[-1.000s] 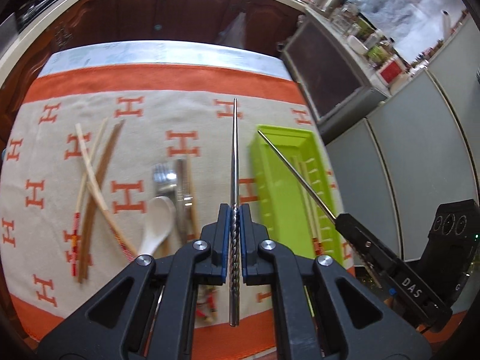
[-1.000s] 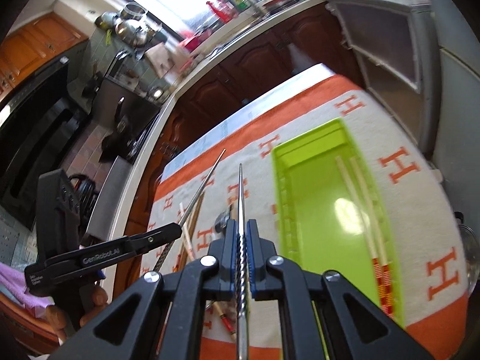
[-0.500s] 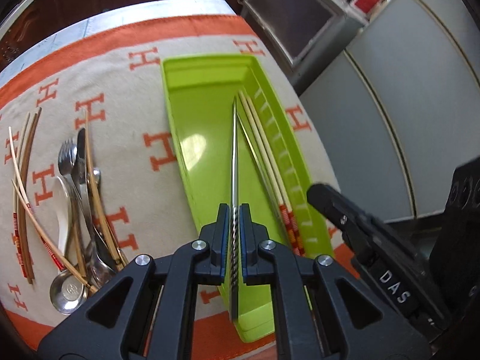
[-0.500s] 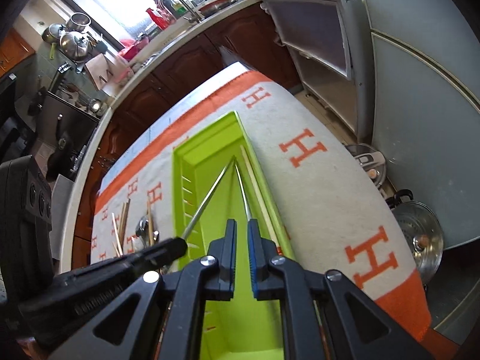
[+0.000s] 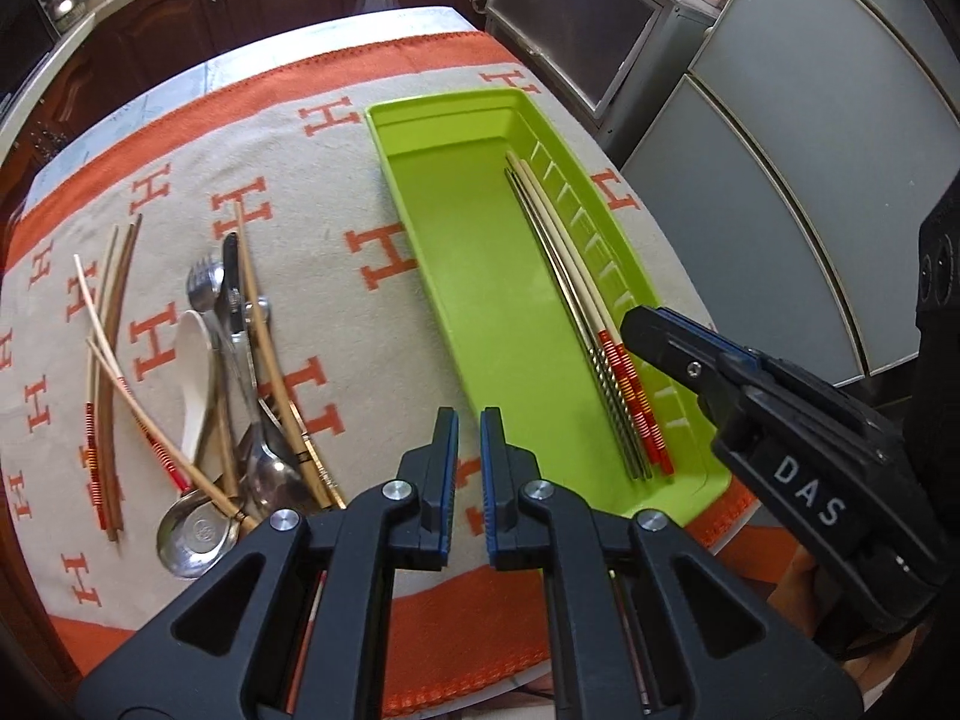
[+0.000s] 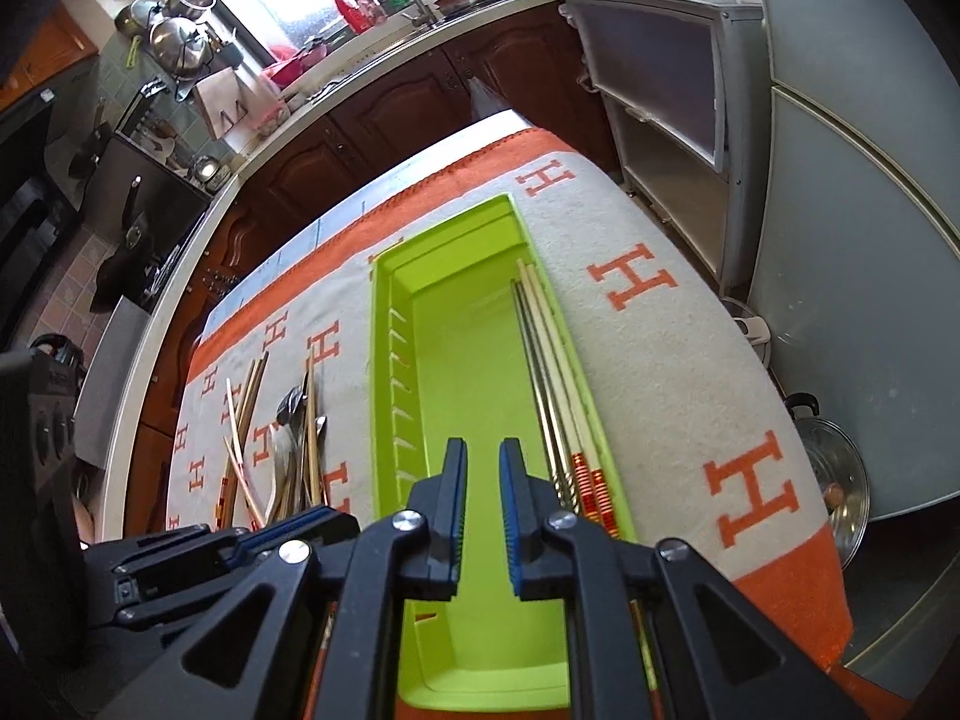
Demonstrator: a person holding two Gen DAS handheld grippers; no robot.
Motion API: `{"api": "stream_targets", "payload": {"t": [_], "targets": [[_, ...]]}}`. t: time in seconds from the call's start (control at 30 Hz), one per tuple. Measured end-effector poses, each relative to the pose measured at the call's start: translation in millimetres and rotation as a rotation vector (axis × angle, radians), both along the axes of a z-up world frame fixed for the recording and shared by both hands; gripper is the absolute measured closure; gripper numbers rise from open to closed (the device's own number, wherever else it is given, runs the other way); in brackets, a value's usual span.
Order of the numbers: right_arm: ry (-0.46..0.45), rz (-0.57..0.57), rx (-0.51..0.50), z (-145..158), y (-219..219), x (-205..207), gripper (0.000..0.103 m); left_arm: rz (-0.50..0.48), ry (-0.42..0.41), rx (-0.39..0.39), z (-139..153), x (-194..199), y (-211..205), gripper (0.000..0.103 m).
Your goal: Organize utensils
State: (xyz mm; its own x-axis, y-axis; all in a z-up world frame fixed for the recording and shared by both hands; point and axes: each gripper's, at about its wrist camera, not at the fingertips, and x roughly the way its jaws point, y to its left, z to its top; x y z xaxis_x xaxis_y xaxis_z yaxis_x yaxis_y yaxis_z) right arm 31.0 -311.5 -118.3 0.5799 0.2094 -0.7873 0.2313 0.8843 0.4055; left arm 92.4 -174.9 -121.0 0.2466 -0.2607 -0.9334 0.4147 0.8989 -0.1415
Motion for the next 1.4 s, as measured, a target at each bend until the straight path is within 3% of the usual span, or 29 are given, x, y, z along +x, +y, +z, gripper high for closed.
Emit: {"api": "stream_targets", "payload": {"t": [0.17, 0.33, 0.7, 1.0, 1.2, 1.4], "targets": [[0.001, 0.034, -0.018, 4.7, 15.4, -2.8, 0.092, 0.017, -0.064, 0.017, 15.3, -10.5, 21.2, 0.096], [-0.003, 0.081, -0.033, 10.4, 36.2, -3.3, 0.092, 0.087, -0.133, 0.023, 28.8, -11.8, 58.9, 0.070], [-0.002, 0.271, -0.066, 14.6, 113.1, 19.3, 0.092, 0.272, -0.241, 0.083, 36.2, -12.2, 180.0, 0.069], [0.022, 0.447, -0.100, 4.5, 184.5, 49.2, 0.092, 0.387, -0.201, 0.091, 10.6, -3.8, 260.4, 0.069], [0.091, 0.563, -0.146, -22.3, 221.7, 61.2, 0.092, 0.396, -0.147, 0.063, -11.0, 4.4, 271.1, 0.069], [0.165, 0.596, -0.181, -44.7, 230.5, 67.8, 0.092, 0.377, -0.121, 0.039, -22.2, 12.3, 271.0, 0.069]]}}
